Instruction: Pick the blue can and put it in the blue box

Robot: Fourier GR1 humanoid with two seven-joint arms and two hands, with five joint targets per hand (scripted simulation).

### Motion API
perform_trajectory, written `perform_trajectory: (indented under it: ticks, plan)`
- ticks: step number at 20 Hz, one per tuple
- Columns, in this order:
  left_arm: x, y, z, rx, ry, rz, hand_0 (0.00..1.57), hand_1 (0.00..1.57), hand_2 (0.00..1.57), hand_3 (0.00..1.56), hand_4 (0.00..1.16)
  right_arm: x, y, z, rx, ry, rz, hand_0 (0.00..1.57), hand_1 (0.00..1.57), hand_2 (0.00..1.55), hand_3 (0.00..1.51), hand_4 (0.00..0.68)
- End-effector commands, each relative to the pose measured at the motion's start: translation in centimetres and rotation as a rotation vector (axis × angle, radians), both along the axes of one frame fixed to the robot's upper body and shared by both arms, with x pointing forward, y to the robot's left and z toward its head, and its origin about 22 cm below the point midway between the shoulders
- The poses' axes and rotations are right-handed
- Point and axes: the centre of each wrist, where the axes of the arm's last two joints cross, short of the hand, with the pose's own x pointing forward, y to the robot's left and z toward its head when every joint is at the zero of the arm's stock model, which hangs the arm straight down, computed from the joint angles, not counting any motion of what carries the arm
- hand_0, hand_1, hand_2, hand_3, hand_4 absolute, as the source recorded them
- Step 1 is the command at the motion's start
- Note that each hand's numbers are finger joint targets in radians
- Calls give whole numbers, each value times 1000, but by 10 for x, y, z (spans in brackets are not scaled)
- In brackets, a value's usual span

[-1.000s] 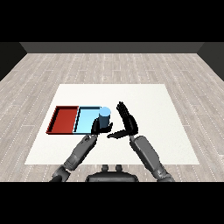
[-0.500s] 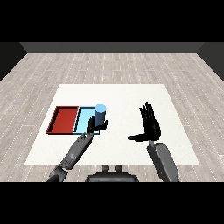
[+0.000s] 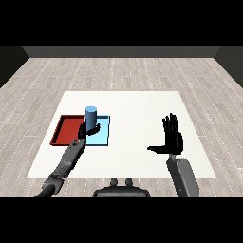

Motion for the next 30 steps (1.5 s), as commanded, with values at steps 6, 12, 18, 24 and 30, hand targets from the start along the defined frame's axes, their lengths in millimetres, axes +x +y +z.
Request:
perform_trajectory:
  ticks: [6,12,18,24,30]
  plan:
    - [28,45,4,114,205,165,1571,1571,1571,1486,1051,-3,-5,-19,-32,48,-43,0,0,0,0,0]
    - [21,47,-13,221,390,155,1571,1571,1502,1378,987,29,-5,-35,28,68,-65,0,0,0,0,0]
    - [2,17,-44,246,523,114,1482,1482,1409,881,869,23,-13,-40,42,82,-62,0,0,0,0,0]
    - [-9,13,-56,116,631,133,1571,1571,1487,0,633,38,-14,-34,42,65,-79,0,0,0,0,0]
    - [-7,38,-49,320,632,147,0,0,0,0,0,27,-21,-43,64,66,-46,0,0,0,0,0]
